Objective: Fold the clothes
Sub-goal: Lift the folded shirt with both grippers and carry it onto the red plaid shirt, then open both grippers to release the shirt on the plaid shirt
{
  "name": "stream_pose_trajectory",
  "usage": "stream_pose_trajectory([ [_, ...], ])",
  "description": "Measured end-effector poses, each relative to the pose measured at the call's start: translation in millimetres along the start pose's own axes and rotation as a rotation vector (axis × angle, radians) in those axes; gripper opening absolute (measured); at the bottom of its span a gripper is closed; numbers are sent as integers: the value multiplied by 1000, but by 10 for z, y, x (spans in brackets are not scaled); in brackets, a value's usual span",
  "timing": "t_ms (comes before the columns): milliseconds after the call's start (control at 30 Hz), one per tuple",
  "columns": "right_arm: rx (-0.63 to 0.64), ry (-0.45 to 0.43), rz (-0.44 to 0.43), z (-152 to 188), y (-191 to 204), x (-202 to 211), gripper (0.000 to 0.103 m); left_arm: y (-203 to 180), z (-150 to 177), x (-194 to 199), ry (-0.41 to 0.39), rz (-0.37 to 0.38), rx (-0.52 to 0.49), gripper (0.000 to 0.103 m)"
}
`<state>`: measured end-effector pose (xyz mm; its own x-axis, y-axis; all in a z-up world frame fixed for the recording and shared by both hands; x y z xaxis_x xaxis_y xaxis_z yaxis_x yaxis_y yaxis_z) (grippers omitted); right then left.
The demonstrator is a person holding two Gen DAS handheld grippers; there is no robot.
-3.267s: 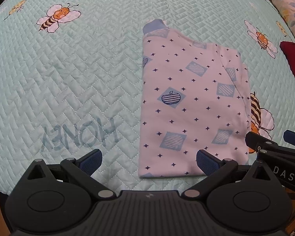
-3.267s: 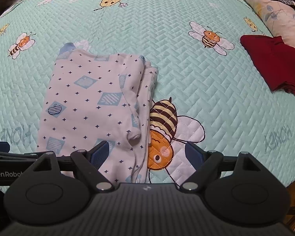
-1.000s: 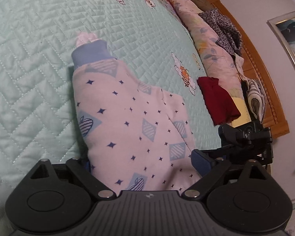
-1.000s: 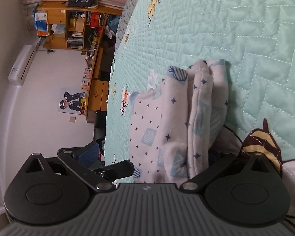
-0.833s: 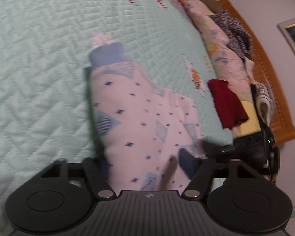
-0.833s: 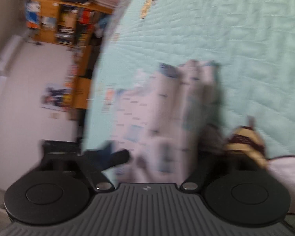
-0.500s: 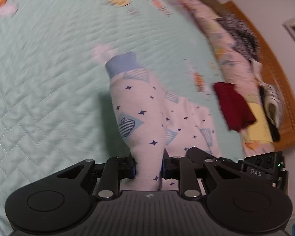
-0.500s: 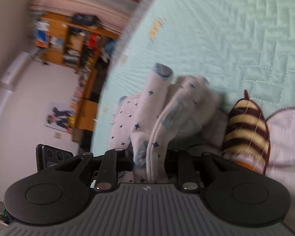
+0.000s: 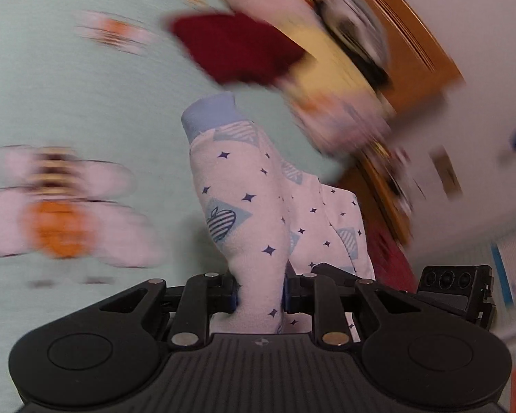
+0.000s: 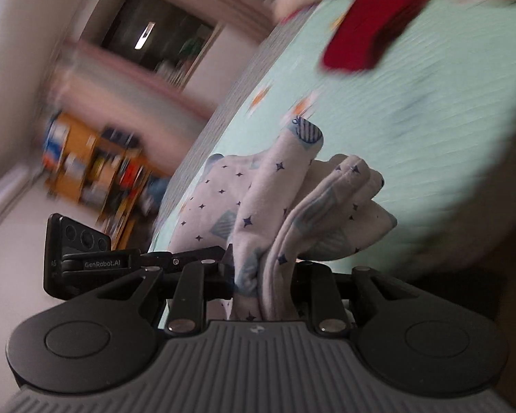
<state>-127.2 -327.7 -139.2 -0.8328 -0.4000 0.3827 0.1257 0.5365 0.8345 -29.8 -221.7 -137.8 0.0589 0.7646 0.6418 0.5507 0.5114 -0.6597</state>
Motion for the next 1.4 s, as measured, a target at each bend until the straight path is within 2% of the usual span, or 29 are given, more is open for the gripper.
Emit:
stream_pose_trajectory([
  [133,-25,-217,80,-172,-216,1190,24,-1154,-36,-598,98,129,-164,23],
  [300,-38,-502,104,-330,-192,2603,25,-2633,32,-992,152,279,-369,24],
  [333,-55,-550,109,-359,-250,2858,25,-2844,66,-1079,165,300,-386,30],
  [400,-98,-638,125,-402,-419,3290,26,-3049,136,-1345,166,276,-405,59],
  [433,-132,-675,154,-419,-609,3447,30,-3145,171,-1480,166,262,-414,87],
  [467,-172,-710,187,-430,-818,3599,30,-3127,205,-1656,144,200,-449,103],
  [500,-244,-739,241,-417,-1155,3703,39,-3030,260,-1835,129,100,-482,102],
  [533,-314,-738,304,-392,-1550,3759,56,-2796,343,-1995,148,5,-481,101],
  [567,-361,-712,397,-350,-1947,3716,65,-2544,429,-2144,173,-89,-474,99],
  [600,-418,-679,524,-261,-2390,3694,71,-2272,535,-2232,220,-113,-420,96],
  [633,-488,-655,636,-125,-2759,3668,61,-2000,645,-2309,271,-128,-358,87],
  [667,-522,-656,662,-25,-2990,3635,58,-1763,720,-2277,290,-123,-300,83],
  [767,-473,-759,575,-8,-2928,3667,60,-1074,926,-2134,330,-103,-128,83],
  [833,-523,-815,576,22,-2935,3773,61,-819,920,-1974,305,-110,-95,83],
  [933,-562,-907,718,128,-2808,4017,66,-529,868,-1702,252,-101,-47,83],
  [1000,-524,-977,816,108,-2653,4117,67,-385,809,-1492,202,-98,-23,85],
  [1100,-417,-1015,861,-56,-2350,4121,71,-175,679,-1133,116,-128,-17,88],
  [1133,-374,-1006,867,-154,-2263,4090,75,-103,652,-1045,93,-154,-13,89],
  [1200,-268,-963,871,-350,-2033,3888,77,39,604,-878,48,-208,-3,90],
  [1300,-90,-868,821,-555,-1626,3393,80,334,620,-644,10,-266,39,90],
  [1333,-36,-823,796,-626,-1498,3163,83,435,635,-552,-4,-285,52,90],
  [1400,56,-709,723,-689,-1227,2658,84,637,664,-366,-32,-324,79,90],
])
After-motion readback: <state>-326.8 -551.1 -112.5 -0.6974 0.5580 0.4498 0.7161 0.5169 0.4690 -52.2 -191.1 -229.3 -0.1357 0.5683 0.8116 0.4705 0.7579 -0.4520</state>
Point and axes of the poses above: each gripper's, at about its wrist camera, not at the fingertips, and x roughly against the way its jaws point, y to its left, z to its underside, the point moved 10 cm from there along -x, roughly the way its jaws point, and after that the axes turned 2 degrees about -x, right-handed, at the moved point
